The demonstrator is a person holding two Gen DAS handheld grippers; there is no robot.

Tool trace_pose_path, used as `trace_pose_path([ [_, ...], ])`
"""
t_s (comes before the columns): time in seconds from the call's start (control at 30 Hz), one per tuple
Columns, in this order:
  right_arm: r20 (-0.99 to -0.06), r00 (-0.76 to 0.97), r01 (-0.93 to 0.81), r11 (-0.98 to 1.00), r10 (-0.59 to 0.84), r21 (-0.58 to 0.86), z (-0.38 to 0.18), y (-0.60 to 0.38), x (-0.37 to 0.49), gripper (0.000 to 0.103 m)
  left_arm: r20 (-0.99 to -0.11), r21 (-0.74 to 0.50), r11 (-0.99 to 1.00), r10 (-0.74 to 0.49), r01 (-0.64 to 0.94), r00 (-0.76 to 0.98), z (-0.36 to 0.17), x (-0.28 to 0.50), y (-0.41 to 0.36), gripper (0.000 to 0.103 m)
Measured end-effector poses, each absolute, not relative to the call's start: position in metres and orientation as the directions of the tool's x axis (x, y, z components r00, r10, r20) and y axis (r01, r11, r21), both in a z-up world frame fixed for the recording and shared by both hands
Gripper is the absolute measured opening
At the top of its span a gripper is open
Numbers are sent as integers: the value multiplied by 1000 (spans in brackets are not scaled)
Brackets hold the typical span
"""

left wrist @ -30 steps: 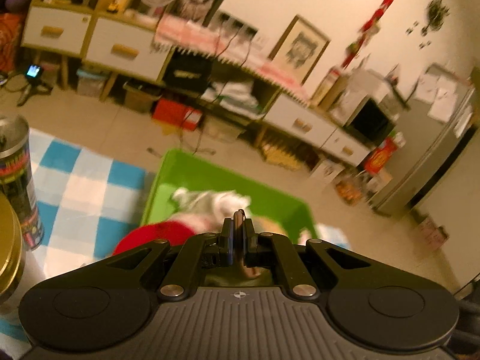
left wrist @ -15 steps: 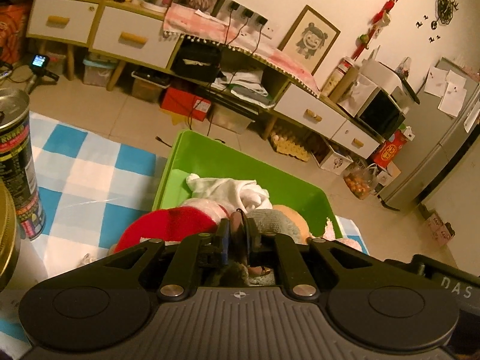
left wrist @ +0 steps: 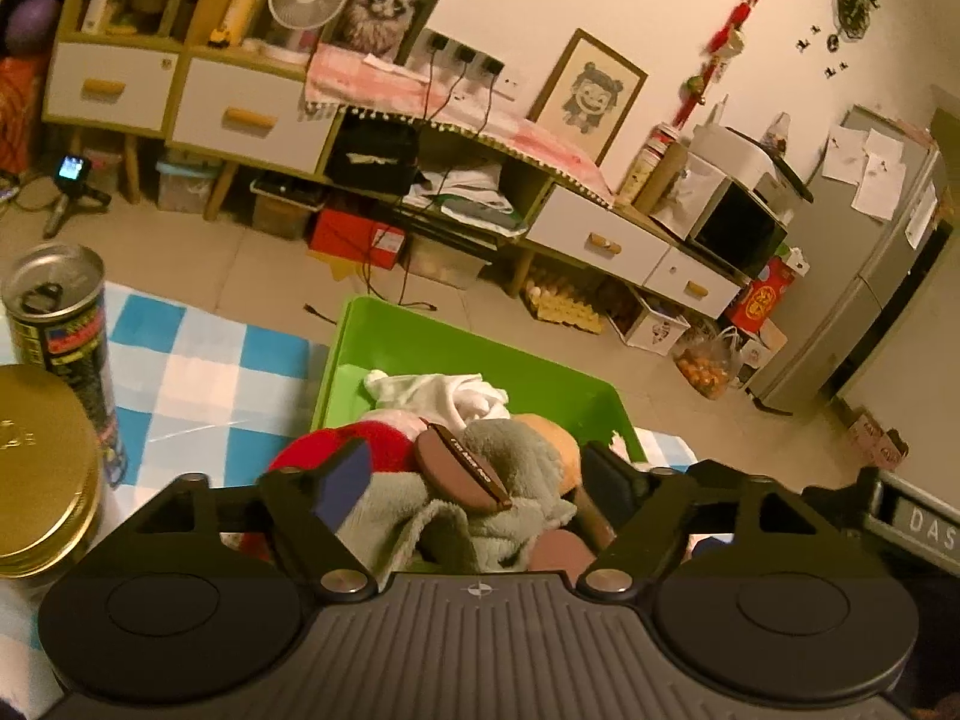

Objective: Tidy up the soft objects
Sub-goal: 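Carry both brown coasters into the green bin and open both tools, then move both open tools from the bin back over the table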

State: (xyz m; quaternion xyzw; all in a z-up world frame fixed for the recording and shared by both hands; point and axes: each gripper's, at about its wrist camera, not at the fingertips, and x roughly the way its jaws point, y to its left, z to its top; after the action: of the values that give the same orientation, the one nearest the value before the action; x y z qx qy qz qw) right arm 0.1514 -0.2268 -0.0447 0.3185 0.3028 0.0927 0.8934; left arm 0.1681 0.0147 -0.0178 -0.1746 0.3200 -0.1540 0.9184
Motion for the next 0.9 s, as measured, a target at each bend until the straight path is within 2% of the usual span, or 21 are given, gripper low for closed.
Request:
trace_pose_path([
  [0.13, -485, 805, 37, 787, 341, 615, -39, -232, 139, 53, -539, -400, 898, -391, 182, 746, -12, 155, 17, 86],
  [0.4, -524, 790, 36, 828, 319, 559, -33, -232, 110, 59, -552, -350, 920, -353, 175, 755, -1, 126, 22, 96],
  [0.9, -617, 730, 45, 881, 293, 471, -49, -233, 63, 63, -585, -244, 941, -335, 233, 739, -17, 70, 35, 98],
])
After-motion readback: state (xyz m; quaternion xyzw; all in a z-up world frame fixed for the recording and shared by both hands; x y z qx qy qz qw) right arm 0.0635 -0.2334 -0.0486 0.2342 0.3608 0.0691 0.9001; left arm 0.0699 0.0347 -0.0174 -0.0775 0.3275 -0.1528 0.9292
